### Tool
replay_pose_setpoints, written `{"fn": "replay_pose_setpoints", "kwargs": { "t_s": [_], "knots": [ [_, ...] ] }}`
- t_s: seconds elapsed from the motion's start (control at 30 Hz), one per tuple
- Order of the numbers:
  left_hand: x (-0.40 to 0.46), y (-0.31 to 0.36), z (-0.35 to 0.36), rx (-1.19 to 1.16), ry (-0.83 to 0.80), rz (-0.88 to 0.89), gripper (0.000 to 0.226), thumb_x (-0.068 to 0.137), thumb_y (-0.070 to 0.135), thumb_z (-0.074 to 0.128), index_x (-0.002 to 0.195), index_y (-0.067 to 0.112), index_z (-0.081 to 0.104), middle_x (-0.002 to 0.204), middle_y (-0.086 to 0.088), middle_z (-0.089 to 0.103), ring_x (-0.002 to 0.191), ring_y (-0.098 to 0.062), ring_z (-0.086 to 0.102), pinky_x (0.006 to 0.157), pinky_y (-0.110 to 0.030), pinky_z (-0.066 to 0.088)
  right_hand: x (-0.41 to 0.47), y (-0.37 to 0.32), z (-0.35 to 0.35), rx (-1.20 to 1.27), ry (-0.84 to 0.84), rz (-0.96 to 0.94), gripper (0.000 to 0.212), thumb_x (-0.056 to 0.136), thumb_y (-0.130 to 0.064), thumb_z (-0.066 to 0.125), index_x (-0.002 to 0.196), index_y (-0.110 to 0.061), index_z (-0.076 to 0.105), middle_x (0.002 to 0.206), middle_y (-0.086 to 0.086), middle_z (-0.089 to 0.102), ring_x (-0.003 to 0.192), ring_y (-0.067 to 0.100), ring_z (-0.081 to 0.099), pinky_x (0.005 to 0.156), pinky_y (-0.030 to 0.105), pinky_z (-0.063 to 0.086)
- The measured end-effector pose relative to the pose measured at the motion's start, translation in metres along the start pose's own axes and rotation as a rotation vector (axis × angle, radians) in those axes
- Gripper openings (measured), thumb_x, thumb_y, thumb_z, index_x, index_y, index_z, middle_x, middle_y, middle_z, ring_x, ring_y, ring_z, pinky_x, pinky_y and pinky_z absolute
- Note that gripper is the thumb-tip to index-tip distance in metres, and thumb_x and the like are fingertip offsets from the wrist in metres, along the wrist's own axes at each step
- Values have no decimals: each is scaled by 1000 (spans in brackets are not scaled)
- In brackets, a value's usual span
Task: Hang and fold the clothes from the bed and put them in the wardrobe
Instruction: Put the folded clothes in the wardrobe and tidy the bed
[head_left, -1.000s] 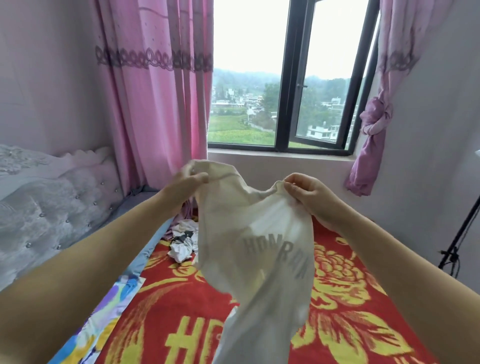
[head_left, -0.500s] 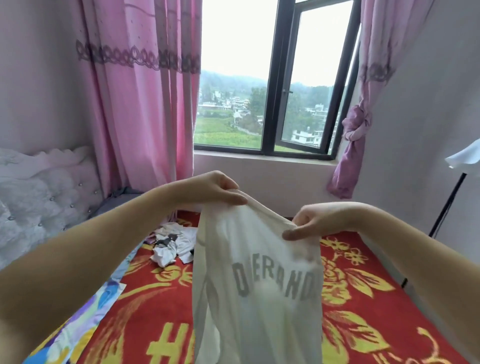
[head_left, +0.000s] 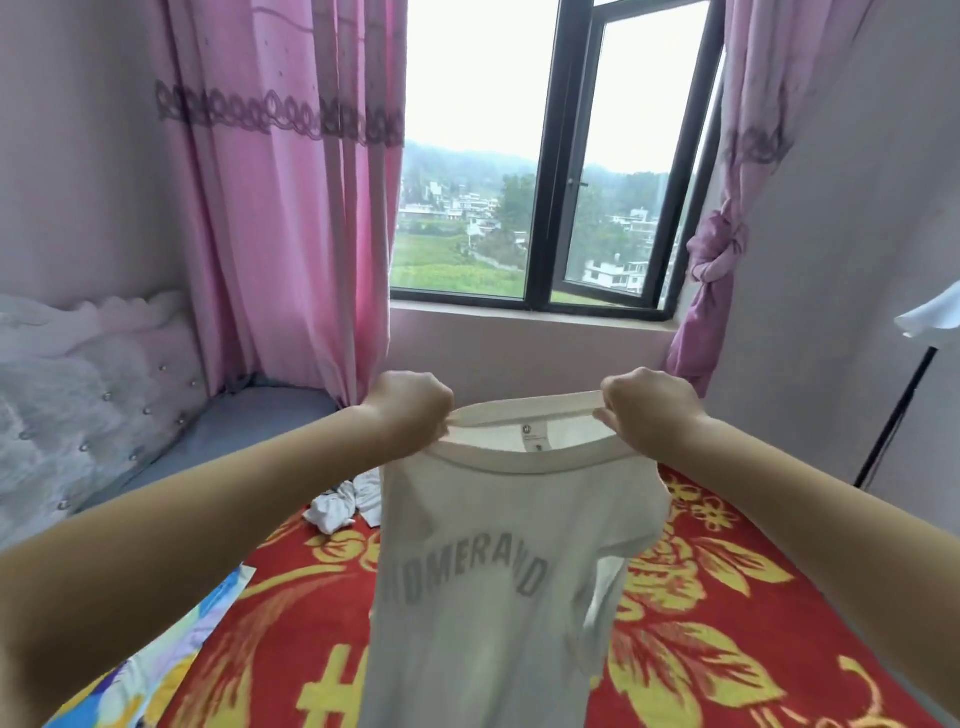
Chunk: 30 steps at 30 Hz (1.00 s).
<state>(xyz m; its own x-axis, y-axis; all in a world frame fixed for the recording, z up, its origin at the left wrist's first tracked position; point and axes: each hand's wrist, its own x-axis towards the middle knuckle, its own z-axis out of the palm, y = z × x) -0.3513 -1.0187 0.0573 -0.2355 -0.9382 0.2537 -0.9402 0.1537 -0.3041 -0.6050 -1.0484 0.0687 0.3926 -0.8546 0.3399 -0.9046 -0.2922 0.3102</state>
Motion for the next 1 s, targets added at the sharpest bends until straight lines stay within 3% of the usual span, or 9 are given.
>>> {"fn": "replay_pose_setpoints", "kwargs": {
  "t_s": [0.1, 0.2, 0.37, 0.47, 0.57, 0.63, 0.77, 0.87, 1.0],
  "knots": [
    [2, -12, 1, -284, 210, -62, 38, 96, 33, 52, 62, 16, 53, 63, 2, 53, 71, -25, 62, 70, -34, 54, 5, -3, 3, -75, -12, 91, 34, 95, -42, 53, 106, -12, 46, 95, 6, 66, 89, 28, 66, 52, 29, 35],
    [4, -21, -6, -440, 343, -108, 43, 95, 31, 55, 55, 15, 52, 51, 5, 47, 55, -19, 55, 65, -33, 54, 12, -5, 10, -131, -29, 90, 8, 94, -23, 50, 98, -17, 53, 99, 2, 65, 91, 25, 64, 51, 25, 31],
    [10, -34, -29, -458, 470, -193, 38, 93, 32, 58, 61, 11, 61, 64, -3, 56, 63, -21, 58, 59, -28, 44, 27, 7, -6, -108, 0, 170, 19, 91, -25, 52, 100, -17, 66, 109, 8, 50, 107, 27, 46, 91, 40, 35],
    [16, -48, -35, -549, 481, -263, 31, 89, 20, 57, 61, 15, 45, 73, 0, 44, 63, -16, 44, 54, -24, 33, 32, 21, -22, 334, 6, 256, 11, 90, -25, 53, 96, -17, 58, 106, 7, 49, 105, 26, 47, 91, 39, 40],
    [22, -62, -21, -1025, 442, -337, 26, 86, 4, 50, 67, 16, 38, 64, 1, 38, 58, -12, 35, 47, -16, 30, 32, 32, -23, 848, -91, 274, 8, 85, -13, 50, 88, -13, 57, 88, 5, 55, 81, 19, 49, 65, 29, 38],
    [18, -66, -11, -1311, 410, -304, 21, 89, -1, 46, 75, 14, 45, 63, 2, 44, 54, -8, 41, 46, -12, 34, 25, 34, -21, 1017, -170, 201, 8, 73, -22, 52, 71, -15, 55, 73, 1, 50, 73, 16, 43, 62, 26, 31],
    [7, -70, -4, -1259, 330, -119, 21, 92, 2, 46, 72, 5, 50, 56, 4, 38, 47, -3, 34, 48, -15, 31, 16, 38, -13, 1174, -89, 94, 12, 69, -26, 44, 61, -16, 43, 64, -1, 41, 67, 13, 38, 67, 30, 29],
    [3, -75, -5, -1301, 344, -66, 27, 81, 24, 52, 70, 0, 48, 57, 1, 33, 48, -6, 30, 46, -16, 27, 14, 38, -17, 1359, -14, 11, 10, 73, -22, 47, 66, -15, 47, 61, -7, 45, 58, 4, 42, 60, 22, 34],
    [-1, -88, -6, -1390, 312, -126, 66, 67, 60, 62, 77, -5, 55, 61, -6, 44, 54, -14, 41, 47, -21, 37, 10, 33, -27, 1424, 58, -119, 22, 80, -29, 55, 68, -16, 43, 61, -8, 39, 53, 3, 36, 48, 15, 30]
  ]
}}
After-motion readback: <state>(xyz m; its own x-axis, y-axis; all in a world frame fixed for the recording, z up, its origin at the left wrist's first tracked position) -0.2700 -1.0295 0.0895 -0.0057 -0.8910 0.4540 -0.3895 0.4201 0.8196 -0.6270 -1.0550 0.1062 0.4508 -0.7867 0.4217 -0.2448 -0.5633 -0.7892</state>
